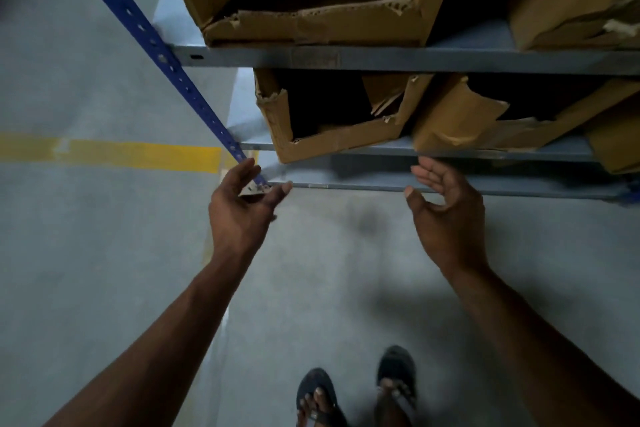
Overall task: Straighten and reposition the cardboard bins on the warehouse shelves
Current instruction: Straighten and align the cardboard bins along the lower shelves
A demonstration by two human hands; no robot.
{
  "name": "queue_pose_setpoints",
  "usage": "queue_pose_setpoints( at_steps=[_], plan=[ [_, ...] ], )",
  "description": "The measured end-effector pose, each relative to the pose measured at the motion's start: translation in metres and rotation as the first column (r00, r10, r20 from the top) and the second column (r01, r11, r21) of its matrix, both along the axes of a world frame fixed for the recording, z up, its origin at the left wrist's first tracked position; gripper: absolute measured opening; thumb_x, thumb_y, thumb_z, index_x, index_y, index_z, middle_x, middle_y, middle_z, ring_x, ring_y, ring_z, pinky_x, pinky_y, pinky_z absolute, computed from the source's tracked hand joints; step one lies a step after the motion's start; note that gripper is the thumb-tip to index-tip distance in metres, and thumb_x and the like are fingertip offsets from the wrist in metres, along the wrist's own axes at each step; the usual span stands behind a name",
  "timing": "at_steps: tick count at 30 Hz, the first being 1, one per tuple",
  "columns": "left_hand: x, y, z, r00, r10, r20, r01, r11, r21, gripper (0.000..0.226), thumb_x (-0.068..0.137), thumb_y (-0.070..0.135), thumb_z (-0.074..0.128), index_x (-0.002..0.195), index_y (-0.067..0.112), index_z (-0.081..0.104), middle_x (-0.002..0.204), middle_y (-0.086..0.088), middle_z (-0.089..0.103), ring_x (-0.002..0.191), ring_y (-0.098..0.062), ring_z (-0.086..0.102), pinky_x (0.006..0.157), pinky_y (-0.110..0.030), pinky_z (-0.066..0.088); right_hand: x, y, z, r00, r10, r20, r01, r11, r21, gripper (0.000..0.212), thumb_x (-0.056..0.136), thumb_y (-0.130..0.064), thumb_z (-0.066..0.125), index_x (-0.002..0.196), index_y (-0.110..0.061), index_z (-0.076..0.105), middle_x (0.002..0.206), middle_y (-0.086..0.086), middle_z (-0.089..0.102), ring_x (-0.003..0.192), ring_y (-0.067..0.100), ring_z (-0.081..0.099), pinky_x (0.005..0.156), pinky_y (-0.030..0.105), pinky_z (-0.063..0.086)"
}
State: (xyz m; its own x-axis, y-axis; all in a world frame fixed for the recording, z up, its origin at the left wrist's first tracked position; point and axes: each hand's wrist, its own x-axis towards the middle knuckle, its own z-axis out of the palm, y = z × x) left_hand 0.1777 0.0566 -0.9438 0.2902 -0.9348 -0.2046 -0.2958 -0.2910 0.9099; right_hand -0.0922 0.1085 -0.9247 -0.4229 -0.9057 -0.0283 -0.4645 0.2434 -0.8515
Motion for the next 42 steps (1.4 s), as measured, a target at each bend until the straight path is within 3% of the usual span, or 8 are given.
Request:
queue_pose_setpoints(
  at_steps=[7,11,13,16,24,29,34,42],
  plan=[
    [-0.009,-0.018,-0.035,0.989,-0.043,0.142,0.042,0.999,0.009,0.091,0.070,0.050,0.097,0.149,0.025,0.058,0.122,0.026,0.064,0.084,-0.013,0.079,0.066,-0.047,0.067,0.000,-0.043,-0.050,0.991,0.072,0.115,-0.069,0.997,-0.029,0.052,0.092,-0.010,0.075,0.141,-0.019,0.060,0.136,-0.011,0.064,0.125,-0.001,0.057,0.091,0.011,0.054],
    [-0.005,-0.042,-0.087,0.983,-0.035,0.178,0.038,0.999,-0.012,0.112,0.056,0.080,0.090,0.152,0.037,0.051,0.144,0.013,0.064,0.103,-0.015,0.076,0.085,-0.053,0.064,-0.010,-0.073,-0.090,0.996,0.039,0.079,-0.035,0.998,-0.052,0.064,0.091,-0.010,0.077,0.149,-0.018,0.052,0.148,-0.004,0.057,0.132,0.001,0.050,0.083,-0.002,0.045],
    [-0.003,-0.062,-0.112,0.970,-0.071,0.231,0.077,0.997,-0.014,0.119,0.057,0.086,0.085,0.157,0.038,0.045,0.152,0.005,0.061,0.117,-0.022,0.072,0.093,-0.053,0.061,-0.015,-0.091,-0.113,0.996,0.018,0.092,-0.015,0.999,-0.035,0.081,0.090,-0.016,0.078,0.159,-0.021,0.036,0.160,-0.001,0.044,0.144,0.010,0.042,0.100,0.010,0.046],
    [0.003,-0.092,-0.142,0.877,-0.156,0.454,0.172,0.985,0.006,0.125,0.064,0.093,0.071,0.165,0.032,0.031,0.153,-0.006,0.060,0.124,-0.025,0.068,0.097,-0.042,0.056,-0.013,-0.116,-0.148,0.995,0.092,0.030,-0.094,0.994,0.056,0.110,0.087,-0.032,0.082,0.166,-0.028,0.005,0.172,-0.003,0.019,0.156,0.024,0.023,0.121,0.042,0.029],
    [0.028,-0.119,-0.180,0.687,-0.272,0.674,0.353,0.935,0.017,0.135,0.061,0.109,0.045,0.167,0.028,0.022,0.169,0.000,0.038,0.146,-0.032,0.051,0.109,-0.046,0.049,-0.010,-0.127,-0.200,0.993,0.115,0.002,-0.115,0.993,-0.018,0.120,0.084,-0.030,0.085,0.166,-0.023,-0.003,0.172,-0.001,0.017,0.155,0.025,0.025,0.118,0.031,0.024],
    [0.038,-0.114,-0.191,0.652,-0.181,0.736,0.347,0.935,-0.077,0.125,0.068,0.106,0.042,0.163,0.026,0.037,0.151,-0.004,0.061,0.119,-0.029,0.071,0.095,-0.043,0.059,-0.011,-0.137,-0.209,0.993,0.118,-0.021,-0.120,0.987,-0.110,0.107,0.082,-0.024,0.087,0.163,-0.025,0.017,0.158,0.001,0.041,0.141,0.026,0.045,0.113,0.033,0.036],
    [0.038,-0.107,-0.185,0.862,-0.033,0.507,0.212,0.930,-0.300,0.093,0.079,0.094,0.052,0.136,0.025,0.072,0.066,0.004,0.077,0.057,-0.001,0.071,0.075,-0.038,0.064,-0.019,-0.144,-0.211,0.999,0.027,0.018,-0.026,0.998,-0.062,0.097,0.083,-0.021,0.085,0.160,-0.023,0.025,0.152,0.005,0.049,0.138,0.030,0.049,0.114,0.037,0.039],
    [0.035,-0.114,-0.197,0.895,-0.121,0.429,0.282,0.899,-0.334,0.061,0.090,0.072,0.061,0.123,0.025,0.080,0.064,0.005,0.076,0.045,-0.001,0.067,0.063,-0.036,0.063,-0.014,-0.160,-0.219,0.998,0.015,-0.057,-0.018,0.998,-0.058,0.101,0.084,-0.025,0.085,0.161,-0.020,0.019,0.160,0.008,0.037,0.148,0.033,0.034,0.122,0.048,0.032]
  ],
)
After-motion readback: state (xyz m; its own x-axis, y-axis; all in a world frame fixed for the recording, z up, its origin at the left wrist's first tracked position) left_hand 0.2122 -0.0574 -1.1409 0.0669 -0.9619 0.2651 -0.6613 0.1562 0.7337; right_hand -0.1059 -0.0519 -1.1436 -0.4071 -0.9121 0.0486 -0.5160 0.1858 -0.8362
